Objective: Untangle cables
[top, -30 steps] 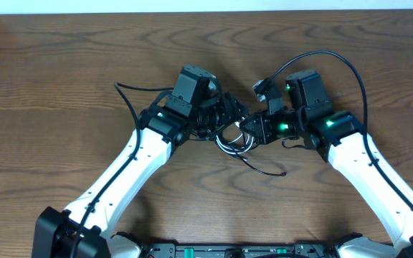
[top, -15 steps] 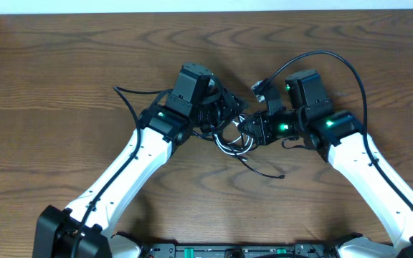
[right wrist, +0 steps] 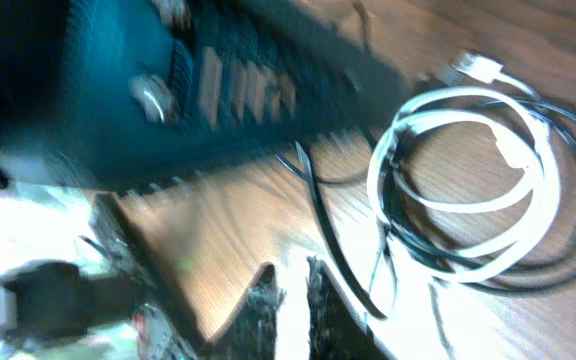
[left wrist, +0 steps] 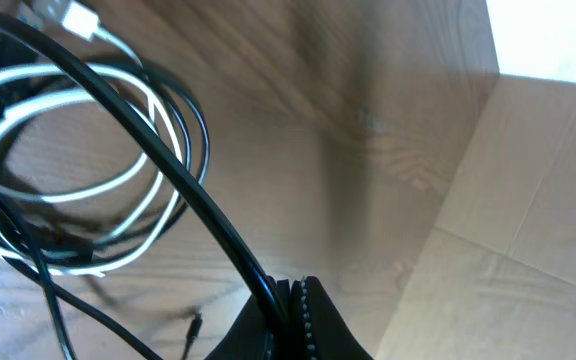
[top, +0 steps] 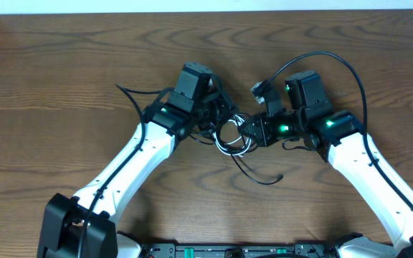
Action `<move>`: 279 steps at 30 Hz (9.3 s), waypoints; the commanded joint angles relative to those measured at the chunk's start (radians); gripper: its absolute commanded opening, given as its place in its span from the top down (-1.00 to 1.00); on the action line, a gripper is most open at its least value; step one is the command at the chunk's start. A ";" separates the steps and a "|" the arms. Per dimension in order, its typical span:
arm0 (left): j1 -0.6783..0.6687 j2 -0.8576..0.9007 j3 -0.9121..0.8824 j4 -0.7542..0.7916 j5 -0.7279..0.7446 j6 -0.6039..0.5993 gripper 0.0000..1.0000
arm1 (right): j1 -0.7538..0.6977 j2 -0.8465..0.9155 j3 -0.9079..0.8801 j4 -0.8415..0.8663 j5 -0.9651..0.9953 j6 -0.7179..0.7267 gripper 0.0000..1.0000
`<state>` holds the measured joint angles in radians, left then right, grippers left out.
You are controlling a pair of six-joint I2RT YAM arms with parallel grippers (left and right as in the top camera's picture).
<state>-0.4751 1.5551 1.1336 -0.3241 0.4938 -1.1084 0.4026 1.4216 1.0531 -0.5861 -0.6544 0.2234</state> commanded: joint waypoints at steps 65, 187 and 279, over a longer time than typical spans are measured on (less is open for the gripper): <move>0.995 -0.201 0.481 -0.553 0.043 0.842 0.85 | -0.623 0.256 -0.004 -0.182 0.596 0.074 0.98; -0.065 0.007 -0.311 -0.607 -0.199 -0.146 -0.21 | -0.186 0.082 0.116 -0.349 0.238 -0.105 -0.98; -0.040 -0.505 0.045 -0.103 -0.330 0.231 0.85 | 0.241 0.299 0.115 0.006 0.439 -0.060 -0.19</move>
<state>-0.5251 1.0710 1.1572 -0.4419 0.1555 -0.8692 0.6361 1.7115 1.1736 -0.5812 -0.2420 0.1444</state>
